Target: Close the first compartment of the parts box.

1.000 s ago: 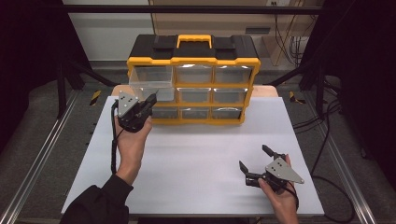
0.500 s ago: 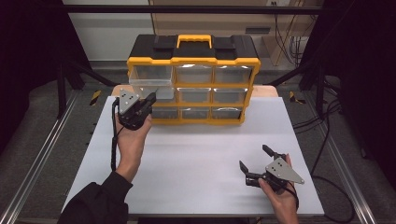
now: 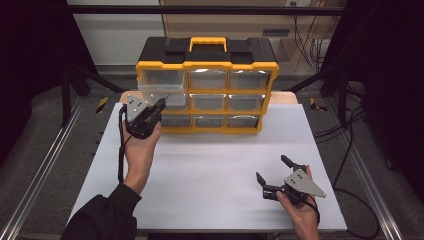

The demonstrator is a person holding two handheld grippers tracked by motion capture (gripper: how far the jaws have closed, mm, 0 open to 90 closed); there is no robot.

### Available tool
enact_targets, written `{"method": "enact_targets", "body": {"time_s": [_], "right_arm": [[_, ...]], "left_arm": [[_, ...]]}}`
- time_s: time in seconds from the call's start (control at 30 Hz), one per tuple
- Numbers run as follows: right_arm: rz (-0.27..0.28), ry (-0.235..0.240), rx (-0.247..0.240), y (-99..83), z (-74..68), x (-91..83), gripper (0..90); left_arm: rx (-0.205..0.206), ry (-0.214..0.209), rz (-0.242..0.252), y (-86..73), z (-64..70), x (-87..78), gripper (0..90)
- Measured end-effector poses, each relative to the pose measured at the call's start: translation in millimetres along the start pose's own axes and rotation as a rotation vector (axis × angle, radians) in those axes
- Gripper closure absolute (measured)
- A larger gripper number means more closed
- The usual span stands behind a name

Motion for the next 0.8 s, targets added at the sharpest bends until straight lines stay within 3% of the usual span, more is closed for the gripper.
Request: {"method": "enact_targets", "body": {"time_s": [0.8], "right_arm": [[0.008,-0.007,0.005,1.0,0.7,-1.0,3.4]], "left_arm": [[-0.001,-0.002,0.01,7.9,1.5,1.0,89.6]]}}
Point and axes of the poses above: each handheld gripper's, and its own axes: x roughly forward along the jaws, y roughly out of its top, z roughly to its right, the point moved 3 cm from there along x, roughly forward along the jaws, and after that the axes turned 12 degrees about -z, right-handed, at the moved point
